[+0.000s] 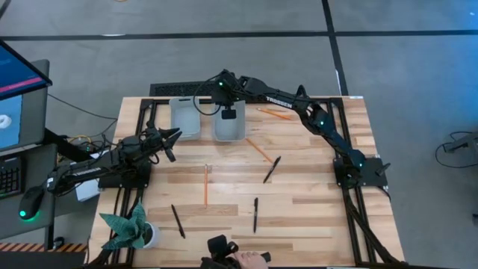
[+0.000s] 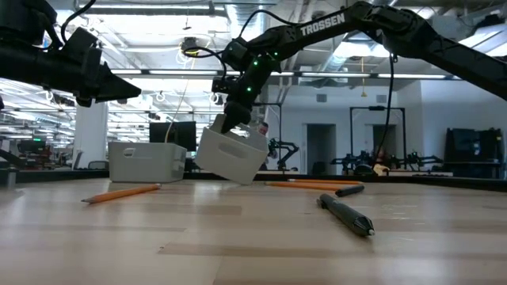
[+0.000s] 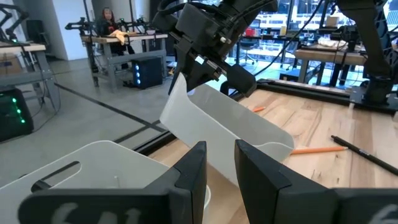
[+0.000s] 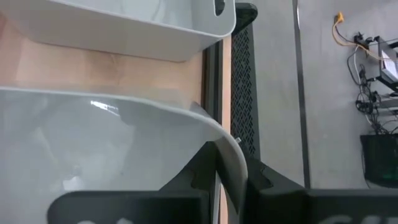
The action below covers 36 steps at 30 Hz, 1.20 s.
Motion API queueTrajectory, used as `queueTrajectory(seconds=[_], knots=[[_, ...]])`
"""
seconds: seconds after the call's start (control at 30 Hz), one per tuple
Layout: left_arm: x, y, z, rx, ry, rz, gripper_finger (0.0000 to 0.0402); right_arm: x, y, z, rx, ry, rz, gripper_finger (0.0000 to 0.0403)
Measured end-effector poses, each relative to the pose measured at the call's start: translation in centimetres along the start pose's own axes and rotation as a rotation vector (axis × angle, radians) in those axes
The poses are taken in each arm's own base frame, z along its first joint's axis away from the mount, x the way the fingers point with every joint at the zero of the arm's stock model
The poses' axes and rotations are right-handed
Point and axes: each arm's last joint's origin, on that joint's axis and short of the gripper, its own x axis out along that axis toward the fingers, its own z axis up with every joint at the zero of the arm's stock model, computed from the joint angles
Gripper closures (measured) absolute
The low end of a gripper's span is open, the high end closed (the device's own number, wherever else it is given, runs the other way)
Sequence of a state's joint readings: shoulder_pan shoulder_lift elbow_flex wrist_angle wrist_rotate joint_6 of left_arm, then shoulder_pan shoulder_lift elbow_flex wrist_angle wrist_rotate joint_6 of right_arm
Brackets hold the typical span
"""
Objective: Sort pens & pencils
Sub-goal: Move the bottom gray bin to the top of the table, then put the top orange pencil into the right gray bin
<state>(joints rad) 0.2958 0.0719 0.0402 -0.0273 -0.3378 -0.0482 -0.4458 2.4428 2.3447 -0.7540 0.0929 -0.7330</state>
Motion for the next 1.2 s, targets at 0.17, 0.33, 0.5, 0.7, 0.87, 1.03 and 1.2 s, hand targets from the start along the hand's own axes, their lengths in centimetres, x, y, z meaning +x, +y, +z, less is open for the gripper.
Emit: queueTrajectory(seconds=[0.17, 0.33, 0.5, 0.7, 0.87, 1.03, 1.2], knots=[[0.00, 0.00, 0.00, 0.000, 0.000, 0.000, 0.0329, 0.02, 0.01, -0.01, 0.000, -0.001, 0.002, 0.0351], [0.00, 0.00, 0.01, 0.000, 0.000, 0.000, 0.0329, 0.02, 0.03, 0.01, 0.000, -0.005, 0.006, 0.0351], [0.00, 0.00, 0.01, 0.000, 0.000, 0.000, 0.0329, 0.02, 0.03, 0.01, 0.000, -0.006, 0.007, 0.0351], [0.00, 0.00, 0.01, 0.000, 0.000, 0.000, 0.0329, 0.02, 0.03, 0.01, 0.000, -0.006, 0.007, 0.0351], [0.00, 0.00, 0.01, 0.008, 0.000, 0.000, 0.0329, 0.03, 0.02, 0.02, -0.001, -0.007, 0.006, 0.0341], [0.00, 0.00, 0.01, 0.009, 0.000, 0.000, 0.0329, 0.08, 0.01, 0.04, -0.001, -0.010, 0.003, 0.0316], [0.00, 0.00, 0.01, 0.009, 0.000, 0.000, 0.0329, 0.08, 0.01, 0.04, -0.001, -0.010, 0.003, 0.0297]])
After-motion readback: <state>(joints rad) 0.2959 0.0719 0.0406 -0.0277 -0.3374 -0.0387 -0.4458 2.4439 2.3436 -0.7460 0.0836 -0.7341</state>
